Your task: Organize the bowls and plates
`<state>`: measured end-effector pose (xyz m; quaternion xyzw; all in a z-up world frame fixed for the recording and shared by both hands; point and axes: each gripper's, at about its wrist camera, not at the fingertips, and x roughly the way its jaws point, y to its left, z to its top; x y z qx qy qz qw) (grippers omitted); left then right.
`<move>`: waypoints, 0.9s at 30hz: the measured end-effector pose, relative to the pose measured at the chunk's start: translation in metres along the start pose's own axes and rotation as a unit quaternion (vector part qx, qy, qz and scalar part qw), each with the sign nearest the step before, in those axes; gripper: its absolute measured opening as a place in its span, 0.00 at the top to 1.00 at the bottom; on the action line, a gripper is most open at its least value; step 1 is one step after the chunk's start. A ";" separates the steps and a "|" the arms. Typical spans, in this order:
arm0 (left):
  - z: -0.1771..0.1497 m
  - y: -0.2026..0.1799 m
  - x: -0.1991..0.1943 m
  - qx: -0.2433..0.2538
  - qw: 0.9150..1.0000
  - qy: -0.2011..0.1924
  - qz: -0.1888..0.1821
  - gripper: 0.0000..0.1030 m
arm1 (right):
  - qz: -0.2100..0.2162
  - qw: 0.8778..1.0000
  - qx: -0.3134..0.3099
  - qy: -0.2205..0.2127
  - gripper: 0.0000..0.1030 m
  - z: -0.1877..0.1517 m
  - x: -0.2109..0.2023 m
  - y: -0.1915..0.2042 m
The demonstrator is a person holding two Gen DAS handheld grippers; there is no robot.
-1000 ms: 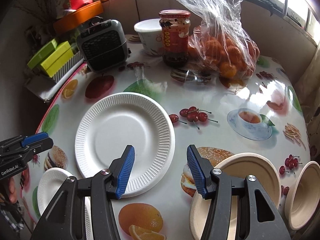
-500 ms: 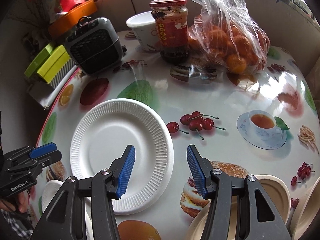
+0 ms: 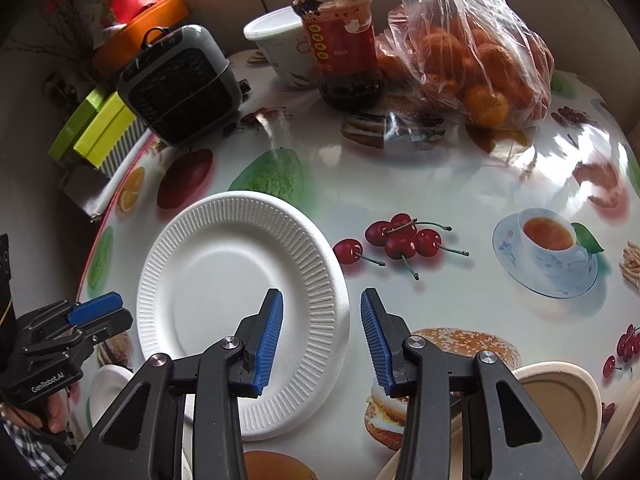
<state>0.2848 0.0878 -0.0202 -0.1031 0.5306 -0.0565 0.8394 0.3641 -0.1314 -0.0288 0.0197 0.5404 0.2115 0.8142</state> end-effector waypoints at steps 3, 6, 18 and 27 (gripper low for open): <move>0.000 0.001 0.000 -0.003 1.000 0.000 0.001 0.71 | -0.002 1.000 0.002 -0.002 0.62 0.000 -0.002 -0.002; 0.000 0.002 0.001 -0.004 1.000 0.002 0.004 0.71 | -0.004 1.000 0.002 -0.001 0.65 0.000 -0.002 -0.003; -0.001 0.002 0.006 -0.009 1.000 0.012 0.002 0.79 | 0.008 1.000 0.004 0.012 0.73 0.001 0.006 -0.001; -0.001 0.001 0.008 -0.008 1.000 0.014 -0.001 0.86 | 0.007 1.000 0.009 0.012 0.82 0.000 0.007 -0.005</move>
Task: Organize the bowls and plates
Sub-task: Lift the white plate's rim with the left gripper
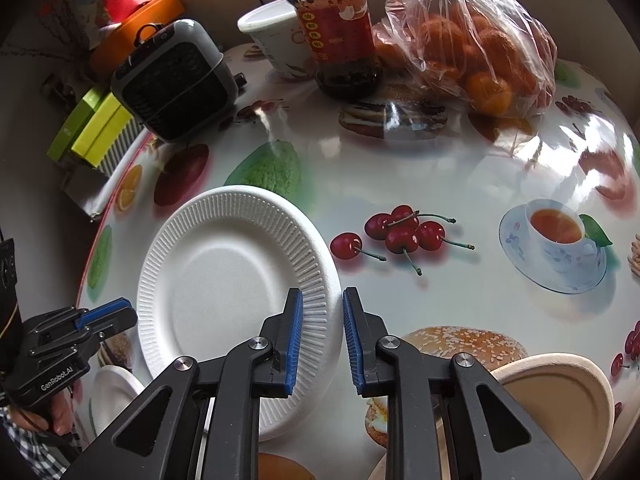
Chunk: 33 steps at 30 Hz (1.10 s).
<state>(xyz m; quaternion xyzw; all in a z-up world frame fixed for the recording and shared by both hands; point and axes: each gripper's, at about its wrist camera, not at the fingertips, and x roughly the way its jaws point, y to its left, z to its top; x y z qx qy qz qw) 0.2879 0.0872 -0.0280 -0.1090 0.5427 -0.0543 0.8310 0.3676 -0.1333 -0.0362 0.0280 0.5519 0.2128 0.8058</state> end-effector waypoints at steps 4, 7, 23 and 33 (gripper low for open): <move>0.001 -0.001 0.000 0.002 1.000 -0.001 0.000 0.87 | -0.001 1.000 0.001 -0.001 0.83 -0.001 -0.001 0.000; 0.001 -0.001 0.000 0.001 1.000 -0.002 -0.003 0.88 | 0.001 1.000 0.001 -0.001 0.83 -0.001 -0.001 0.000; 0.003 0.009 -0.005 -0.021 1.000 -0.004 -0.020 0.87 | 0.002 1.000 0.007 -0.003 0.84 -0.002 -0.001 0.001; 0.002 0.010 -0.001 -0.030 0.999 0.000 -0.030 0.89 | -0.001 1.000 0.007 -0.003 0.84 -0.002 0.000 0.002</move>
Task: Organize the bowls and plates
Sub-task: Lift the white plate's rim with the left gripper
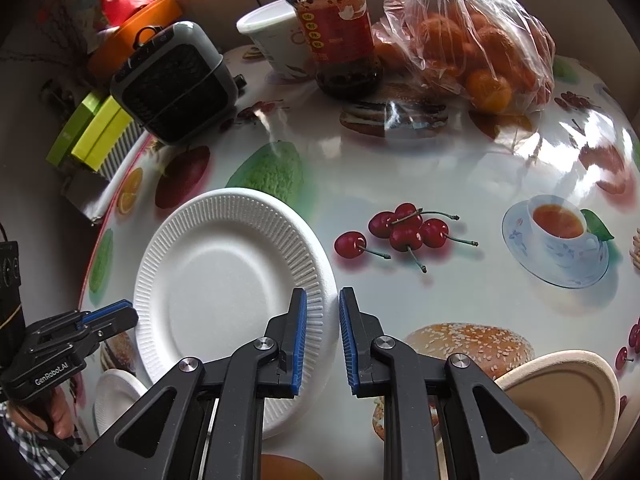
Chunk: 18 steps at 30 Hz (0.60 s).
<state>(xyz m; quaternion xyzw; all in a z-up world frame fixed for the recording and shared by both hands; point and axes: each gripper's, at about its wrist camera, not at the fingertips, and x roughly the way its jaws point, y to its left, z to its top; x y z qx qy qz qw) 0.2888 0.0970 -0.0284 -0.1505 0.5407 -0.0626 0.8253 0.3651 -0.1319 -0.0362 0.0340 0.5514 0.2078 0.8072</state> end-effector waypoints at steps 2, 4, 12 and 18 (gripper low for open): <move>0.001 0.000 -0.001 0.000 1.000 0.000 0.001 0.91 | -0.001 1.000 0.000 0.000 0.84 0.000 0.000 0.000; 0.001 0.000 -0.001 0.001 1.000 0.000 0.001 0.91 | 0.000 1.000 0.002 0.000 0.84 0.001 0.000 0.000; 0.001 0.003 -0.005 -0.005 1.000 -0.006 -0.004 0.91 | 0.005 1.000 0.006 -0.002 0.84 0.000 -0.002 -0.002; -0.001 0.002 -0.008 -0.007 1.000 -0.007 -0.004 0.91 | 0.008 1.000 0.006 -0.007 0.84 -0.003 -0.009 0.002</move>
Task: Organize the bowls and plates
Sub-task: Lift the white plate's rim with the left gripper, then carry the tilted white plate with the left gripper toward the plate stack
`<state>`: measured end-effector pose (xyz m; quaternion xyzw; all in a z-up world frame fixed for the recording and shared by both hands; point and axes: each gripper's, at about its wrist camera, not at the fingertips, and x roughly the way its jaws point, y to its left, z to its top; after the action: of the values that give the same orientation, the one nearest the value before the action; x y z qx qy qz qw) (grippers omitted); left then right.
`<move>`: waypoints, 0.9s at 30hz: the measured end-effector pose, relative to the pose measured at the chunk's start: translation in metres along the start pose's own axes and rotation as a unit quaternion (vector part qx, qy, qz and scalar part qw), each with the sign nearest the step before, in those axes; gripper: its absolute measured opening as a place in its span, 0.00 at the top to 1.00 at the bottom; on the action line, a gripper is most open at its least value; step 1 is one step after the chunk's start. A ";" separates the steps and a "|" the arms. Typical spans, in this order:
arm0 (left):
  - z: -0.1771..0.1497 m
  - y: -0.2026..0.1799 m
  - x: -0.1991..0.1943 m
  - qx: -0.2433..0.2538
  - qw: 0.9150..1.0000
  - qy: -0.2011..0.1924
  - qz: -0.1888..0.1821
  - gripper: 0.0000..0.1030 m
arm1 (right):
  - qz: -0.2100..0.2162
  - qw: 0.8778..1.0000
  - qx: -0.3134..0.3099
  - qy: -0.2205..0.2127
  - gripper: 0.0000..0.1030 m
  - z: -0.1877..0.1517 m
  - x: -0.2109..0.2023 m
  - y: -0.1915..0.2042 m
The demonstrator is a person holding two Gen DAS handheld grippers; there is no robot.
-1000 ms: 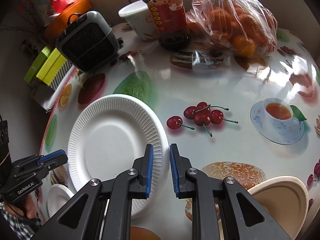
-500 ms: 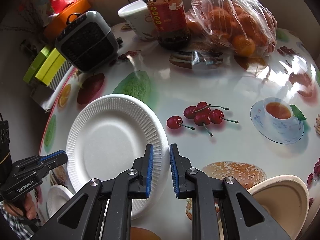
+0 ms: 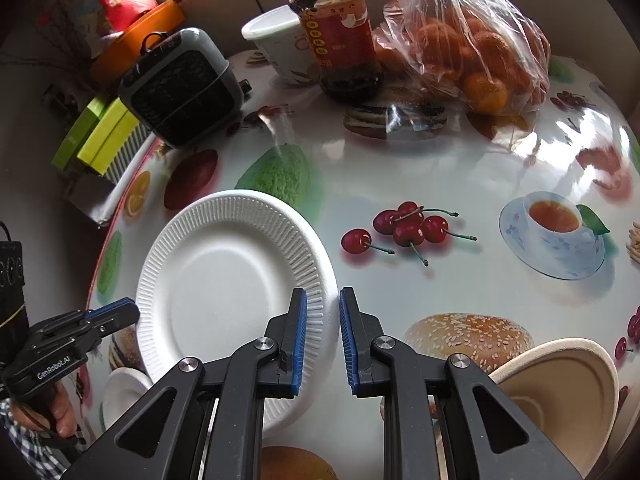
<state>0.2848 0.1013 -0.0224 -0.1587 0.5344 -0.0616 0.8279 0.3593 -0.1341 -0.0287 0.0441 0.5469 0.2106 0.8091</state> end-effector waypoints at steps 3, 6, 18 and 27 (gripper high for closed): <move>-0.001 0.001 -0.004 0.000 1.000 -0.004 -0.001 0.91 | 0.003 1.000 -0.003 -0.002 0.84 -0.002 -0.005 0.003; -0.003 0.001 -0.009 -0.001 1.000 -0.008 -0.003 0.91 | 0.004 1.000 -0.007 -0.006 0.84 -0.004 -0.011 0.006; -0.012 0.005 -0.032 -0.007 1.000 -0.021 -0.006 0.91 | 0.009 1.000 -0.021 -0.018 0.84 -0.017 -0.034 0.023; -0.026 0.011 -0.047 -0.011 1.000 -0.027 -0.008 0.91 | 0.017 0.999 -0.027 -0.021 0.84 -0.034 -0.046 0.036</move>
<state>0.2404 0.1197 0.0046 -0.1741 0.5113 -0.0579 0.8396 0.3037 -0.1252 0.0085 0.0360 0.5230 0.2380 0.8176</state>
